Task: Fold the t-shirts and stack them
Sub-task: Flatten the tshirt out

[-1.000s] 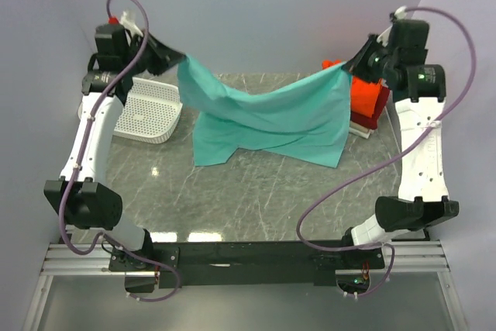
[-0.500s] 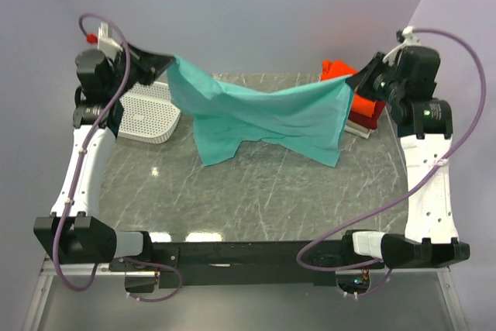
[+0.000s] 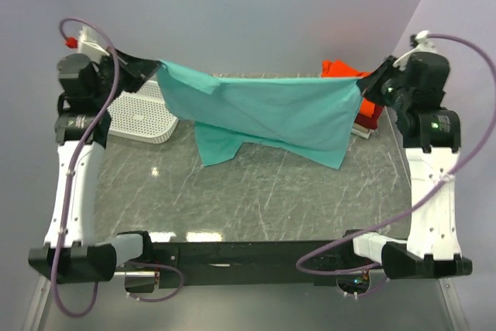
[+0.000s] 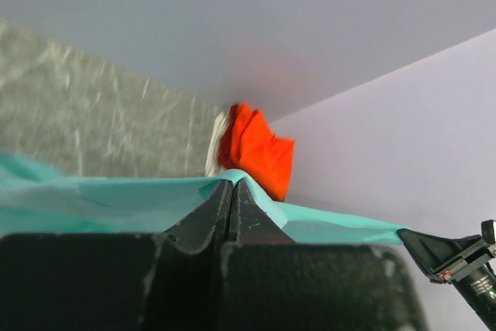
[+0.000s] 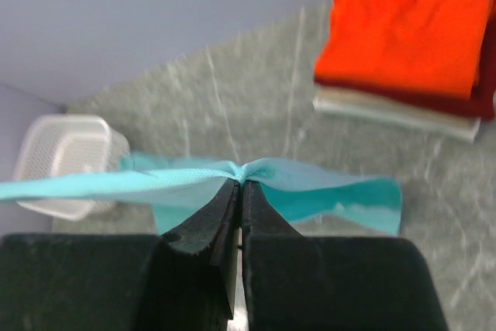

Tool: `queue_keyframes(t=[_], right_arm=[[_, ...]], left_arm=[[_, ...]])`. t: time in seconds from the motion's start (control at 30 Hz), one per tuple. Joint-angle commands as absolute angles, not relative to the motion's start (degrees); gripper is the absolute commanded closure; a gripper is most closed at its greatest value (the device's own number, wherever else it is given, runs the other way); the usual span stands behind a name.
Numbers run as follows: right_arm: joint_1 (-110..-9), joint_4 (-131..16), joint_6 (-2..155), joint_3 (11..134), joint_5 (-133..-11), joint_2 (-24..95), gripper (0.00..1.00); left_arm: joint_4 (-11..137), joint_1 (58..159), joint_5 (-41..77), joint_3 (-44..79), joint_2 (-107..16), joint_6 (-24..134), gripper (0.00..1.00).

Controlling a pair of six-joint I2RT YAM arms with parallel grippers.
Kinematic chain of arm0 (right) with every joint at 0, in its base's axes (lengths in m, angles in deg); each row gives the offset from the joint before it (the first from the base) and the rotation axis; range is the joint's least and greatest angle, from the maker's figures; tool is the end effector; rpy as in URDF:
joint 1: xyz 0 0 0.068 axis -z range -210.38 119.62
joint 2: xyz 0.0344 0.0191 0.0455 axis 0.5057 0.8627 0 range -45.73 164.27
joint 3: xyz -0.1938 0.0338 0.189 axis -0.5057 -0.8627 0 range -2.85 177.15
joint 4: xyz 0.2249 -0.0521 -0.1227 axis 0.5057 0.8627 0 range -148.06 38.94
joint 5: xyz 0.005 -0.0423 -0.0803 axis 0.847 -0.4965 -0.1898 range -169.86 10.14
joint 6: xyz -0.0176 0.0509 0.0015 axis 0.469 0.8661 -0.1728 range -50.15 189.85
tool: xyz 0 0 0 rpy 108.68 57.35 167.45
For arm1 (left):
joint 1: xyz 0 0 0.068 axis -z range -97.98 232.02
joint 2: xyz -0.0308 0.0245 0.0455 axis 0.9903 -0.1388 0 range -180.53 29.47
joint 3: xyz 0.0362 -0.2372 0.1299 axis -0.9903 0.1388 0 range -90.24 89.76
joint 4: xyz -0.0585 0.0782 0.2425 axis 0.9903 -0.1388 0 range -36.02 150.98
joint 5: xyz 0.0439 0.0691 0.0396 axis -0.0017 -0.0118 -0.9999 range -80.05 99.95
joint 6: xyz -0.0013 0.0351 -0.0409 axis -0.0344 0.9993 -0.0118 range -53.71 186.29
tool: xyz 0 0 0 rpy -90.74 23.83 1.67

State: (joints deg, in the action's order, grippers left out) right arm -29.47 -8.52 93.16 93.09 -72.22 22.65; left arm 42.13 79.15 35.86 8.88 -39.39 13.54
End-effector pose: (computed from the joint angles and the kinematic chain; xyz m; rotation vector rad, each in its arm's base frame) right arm 0.2135 0.0012 0.4846 0.3263 1.9436 0.3870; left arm 0.2577 -0.0026 0.4568 -0.5006 1.7153 -1.0203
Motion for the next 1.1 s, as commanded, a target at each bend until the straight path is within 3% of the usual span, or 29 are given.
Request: queue_keyframes(t=[0.0,0.23,0.47,0.87,1.07], right_arm=[[-29.06,-13.75,94.1,101.37,-75.9,17.82,1.0],[-28.97,-27.55,94.11,103.59,-78.28,9.83,1.0],[-29.06,-36.61,93.93,101.3,-81.27,4.37,1.0],[-29.06,-35.39,94.19,87.25,-78.11,11.83,1.0],[-28.97,-34.07,93.14,86.79,-76.61,18.07,1.0]], left_arm=[[46.55,79.04,30.96,1.36,-33.3,14.79,1.0],[57.01,79.03,19.73,-2.26,-24.52,15.04,1.0],[63.88,78.95,16.0,-0.42,-19.58,15.75,0.99],[61.16,80.26,31.3,0.91,-36.79,9.68,0.99],[56.15,84.13,34.73,-2.69,-43.74,11.18,1.0]])
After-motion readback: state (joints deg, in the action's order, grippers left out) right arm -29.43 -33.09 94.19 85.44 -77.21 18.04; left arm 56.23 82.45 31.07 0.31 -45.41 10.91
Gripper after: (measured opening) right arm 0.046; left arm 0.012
